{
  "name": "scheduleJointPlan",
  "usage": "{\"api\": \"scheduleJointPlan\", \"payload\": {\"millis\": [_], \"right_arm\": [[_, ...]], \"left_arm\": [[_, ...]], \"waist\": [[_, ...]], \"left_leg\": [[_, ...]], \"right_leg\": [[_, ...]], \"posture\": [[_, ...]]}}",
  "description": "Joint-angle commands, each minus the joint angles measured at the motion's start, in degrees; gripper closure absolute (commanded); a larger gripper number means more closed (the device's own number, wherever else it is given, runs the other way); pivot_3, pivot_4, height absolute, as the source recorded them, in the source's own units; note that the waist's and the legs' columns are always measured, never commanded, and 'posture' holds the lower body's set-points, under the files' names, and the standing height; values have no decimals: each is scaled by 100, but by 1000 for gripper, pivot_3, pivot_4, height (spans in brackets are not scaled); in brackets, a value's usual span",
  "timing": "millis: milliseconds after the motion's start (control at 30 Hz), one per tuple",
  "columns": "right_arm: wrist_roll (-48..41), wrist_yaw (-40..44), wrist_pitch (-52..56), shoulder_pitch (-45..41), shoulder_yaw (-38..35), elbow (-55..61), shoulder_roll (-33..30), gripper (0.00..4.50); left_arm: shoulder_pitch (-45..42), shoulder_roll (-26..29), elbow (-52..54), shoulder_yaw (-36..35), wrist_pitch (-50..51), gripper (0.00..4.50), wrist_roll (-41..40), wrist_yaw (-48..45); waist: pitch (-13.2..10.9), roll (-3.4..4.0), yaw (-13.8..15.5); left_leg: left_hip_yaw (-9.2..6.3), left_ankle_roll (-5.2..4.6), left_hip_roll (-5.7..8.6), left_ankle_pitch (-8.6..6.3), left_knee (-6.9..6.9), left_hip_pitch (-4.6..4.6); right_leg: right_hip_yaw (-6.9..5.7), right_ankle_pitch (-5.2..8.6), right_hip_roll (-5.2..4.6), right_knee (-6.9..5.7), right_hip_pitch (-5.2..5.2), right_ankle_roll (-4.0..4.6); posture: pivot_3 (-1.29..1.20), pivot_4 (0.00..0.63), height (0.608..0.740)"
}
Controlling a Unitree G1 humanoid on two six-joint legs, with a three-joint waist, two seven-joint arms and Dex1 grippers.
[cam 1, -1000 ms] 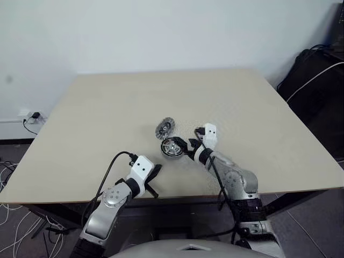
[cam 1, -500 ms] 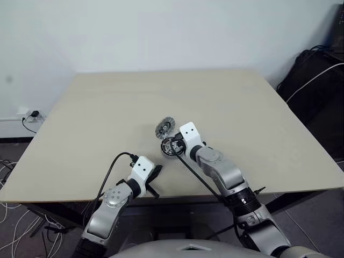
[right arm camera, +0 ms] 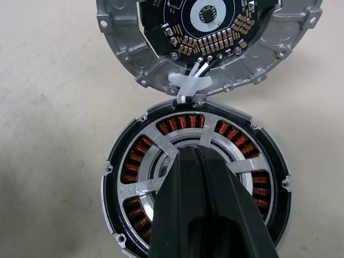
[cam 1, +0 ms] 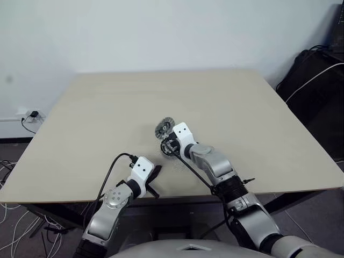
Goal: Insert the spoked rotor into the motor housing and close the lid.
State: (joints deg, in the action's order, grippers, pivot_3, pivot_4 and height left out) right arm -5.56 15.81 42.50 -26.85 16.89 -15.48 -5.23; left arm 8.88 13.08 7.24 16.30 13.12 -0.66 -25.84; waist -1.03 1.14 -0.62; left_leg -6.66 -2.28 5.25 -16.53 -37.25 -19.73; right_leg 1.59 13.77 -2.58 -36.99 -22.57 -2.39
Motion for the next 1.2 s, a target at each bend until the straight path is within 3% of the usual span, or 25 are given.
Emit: {"api": "scheduleJointPlan", "payload": {"millis": [33,233,333,467,767,1200], "right_arm": [[97,206,99,-80,23,70,-116,4461],[388,1197,-151,-507,592,858,-892,4461],[601,2113,-266,-822,1174,1145,-1515,3867],[940,2989,-596,-1135,1803,1173,-2069,2640],[1677,4365,-1481,-1747,2686,552,-2309,2640],[2118,4677,-2017,-1959,2654,-477,-1663,2640]], "left_arm": [[-47,-52,97,1,-146,4500,-20,44],[-115,-110,4,29,-191,4500,-18,41],[-157,-139,-58,44,-226,4500,-18,32],[-177,-159,-111,31,-276,4500,-14,29],[-51,-141,-69,-25,-353,4500,-20,98],[163,-108,66,-136,-385,4500,6,280]], "waist": [[3,1,5],[1,1,1],[0,1,-4],[-2,-4,7],[-11,-17,20],[-12,-19,91]], "left_leg": [[-1,0,0,0,0,0],[0,-3,8,-1,-4,-7],[1,-2,4,0,-4,-9],[-4,-2,3,-1,-4,-8],[-4,-2,3,-1,-7,-12],[-4,1,5,-2,-7,-12]], "right_leg": [[0,0,0,0,1,0],[0,0,-4,1,-4,-1],[-2,0,-4,0,-7,-1],[-16,0,-5,4,-4,-1],[-17,0,-10,4,-6,-1],[-19,-1,-9,0,-9,2]], "posture": [[0,0,740],[0,0,740],[0,0,740],[0,0,740],[0,0,740],[0,0,740]]}}
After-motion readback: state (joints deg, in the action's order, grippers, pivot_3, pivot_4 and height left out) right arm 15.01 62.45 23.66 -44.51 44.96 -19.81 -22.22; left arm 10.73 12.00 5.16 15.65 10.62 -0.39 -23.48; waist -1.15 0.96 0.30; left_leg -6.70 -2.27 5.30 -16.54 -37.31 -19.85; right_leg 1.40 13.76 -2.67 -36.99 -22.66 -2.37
